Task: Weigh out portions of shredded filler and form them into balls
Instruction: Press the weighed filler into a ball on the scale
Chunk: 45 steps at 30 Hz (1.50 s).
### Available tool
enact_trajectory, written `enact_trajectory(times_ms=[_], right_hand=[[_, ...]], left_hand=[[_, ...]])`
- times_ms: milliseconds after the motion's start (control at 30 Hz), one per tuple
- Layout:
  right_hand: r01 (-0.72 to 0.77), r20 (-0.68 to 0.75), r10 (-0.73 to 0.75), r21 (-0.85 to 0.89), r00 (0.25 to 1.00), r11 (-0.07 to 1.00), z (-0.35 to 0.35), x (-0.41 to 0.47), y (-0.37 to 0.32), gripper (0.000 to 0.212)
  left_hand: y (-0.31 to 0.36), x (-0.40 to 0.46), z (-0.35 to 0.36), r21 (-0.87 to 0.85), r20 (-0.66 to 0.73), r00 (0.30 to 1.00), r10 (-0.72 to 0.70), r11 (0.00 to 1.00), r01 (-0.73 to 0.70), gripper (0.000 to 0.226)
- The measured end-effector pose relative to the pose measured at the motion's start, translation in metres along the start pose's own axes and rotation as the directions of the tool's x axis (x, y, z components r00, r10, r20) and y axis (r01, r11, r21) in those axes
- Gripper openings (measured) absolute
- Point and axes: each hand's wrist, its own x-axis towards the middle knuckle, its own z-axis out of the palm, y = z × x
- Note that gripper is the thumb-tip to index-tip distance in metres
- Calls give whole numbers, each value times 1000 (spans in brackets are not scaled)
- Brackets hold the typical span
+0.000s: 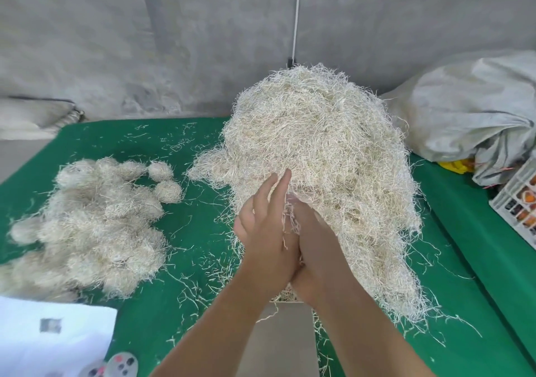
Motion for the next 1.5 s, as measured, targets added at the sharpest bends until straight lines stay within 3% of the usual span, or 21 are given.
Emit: enact_trajectory(times_ms=[67,100,167,200,233,333,400,500,567,633,733,833,933,1000,1033,1067,1133,1233,1333,1433,1500], right_hand=[[154,-89,-163,-98,983,983,1,1,-4,26],[215,-139,-238,-162,961,963,3,1,-4,42],[275,-168,-318,-235,933,932,8,4,-2,51],[303,-143,-344,-246,928,921,10,5,1,35],[301,-112,-334,-239,936,923,14,3,6,20],[278,-73,-303,-240,950,930,22,-2,13,47],[278,-57,-305,-280,951,919,21,-1,12,55],[306,33,-312,-319,949,897,22,0,9,48],[445,119,-430,-309,895,841,16,1,13,43],[582,204,-548,-372,811,723,9,2,19,31],[632,289,-586,-551,757,545,3,8,28,46],[627,245,-598,-508,763,591,8,5,20,59],[639,223,-658,-582,719,502,10,8,12,67],[517,162,-538,-596,827,614,13,3,8,75],[412,136,-401,-501,906,761,15,-1,7,74],[261,146,-225,-323,963,910,17,-3,6,68],[-2,160,16,-86,987,996,18,-4,2,60],[-15,22,19,-137,1000,990,13,2,3,37],[50,23,-47,-151,999,987,11,3,5,36],[129,2,-131,-184,991,974,3,14,13,29],[221,-1,-231,-276,973,935,0,18,16,42]], left_hand=[[3,-3,-5,-324,182,956,-228,904,277,55],[6,-2,-6,-523,278,909,-311,744,415,51],[13,4,-7,-793,268,887,-376,437,425,40],[17,9,-7,-829,225,873,-432,387,405,33],[21,12,-8,-825,187,859,-477,399,401,31],[21,13,-5,-737,-20,880,-474,602,307,41],[21,5,0,-706,-24,899,-437,644,295,37],[25,0,0,-676,113,857,-503,593,437,53],[27,2,-3,-625,182,837,-516,596,504,65],[28,4,-8,-618,245,825,-509,573,538,58],[22,9,-15,-662,357,790,-499,462,590,45],[24,11,-16,-710,355,803,-479,420,565,37],[26,8,-9,-781,273,829,-488,390,487,43],[25,11,-7,-828,153,823,-547,384,409,48],[24,14,-7,-820,84,818,-569,427,381,54],[22,16,-7,-786,20,824,-566,500,363,61],[15,16,-5,-673,-89,905,-417,695,254,50],[-2,10,4,-380,-90,988,-126,921,82,29],[-21,14,3,-122,1,996,-90,988,89,56],[-25,10,4,-165,90,986,-139,974,152,69],[-24,1,11,-268,76,988,-135,952,150,62]])
